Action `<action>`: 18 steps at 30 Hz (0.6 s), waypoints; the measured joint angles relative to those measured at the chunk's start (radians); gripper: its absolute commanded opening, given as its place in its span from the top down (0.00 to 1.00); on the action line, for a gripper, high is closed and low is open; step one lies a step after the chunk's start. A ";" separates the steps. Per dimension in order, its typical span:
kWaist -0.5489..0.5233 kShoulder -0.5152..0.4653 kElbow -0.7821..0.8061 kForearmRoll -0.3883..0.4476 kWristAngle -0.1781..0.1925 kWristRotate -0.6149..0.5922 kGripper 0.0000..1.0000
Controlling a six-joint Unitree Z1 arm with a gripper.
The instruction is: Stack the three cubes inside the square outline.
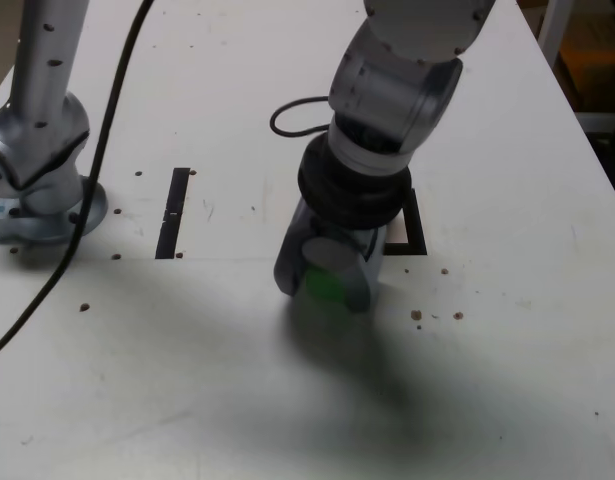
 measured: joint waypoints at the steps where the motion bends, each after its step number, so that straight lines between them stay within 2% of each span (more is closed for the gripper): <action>1: 0.000 -0.012 0.000 0.012 0.005 -0.010 0.76; 10: -0.013 -0.177 0.000 0.187 0.055 -0.128 0.77; 13: -0.015 -0.231 -0.034 0.254 0.089 -0.154 0.77; 18: -0.016 -0.243 -0.129 0.294 0.131 -0.148 0.77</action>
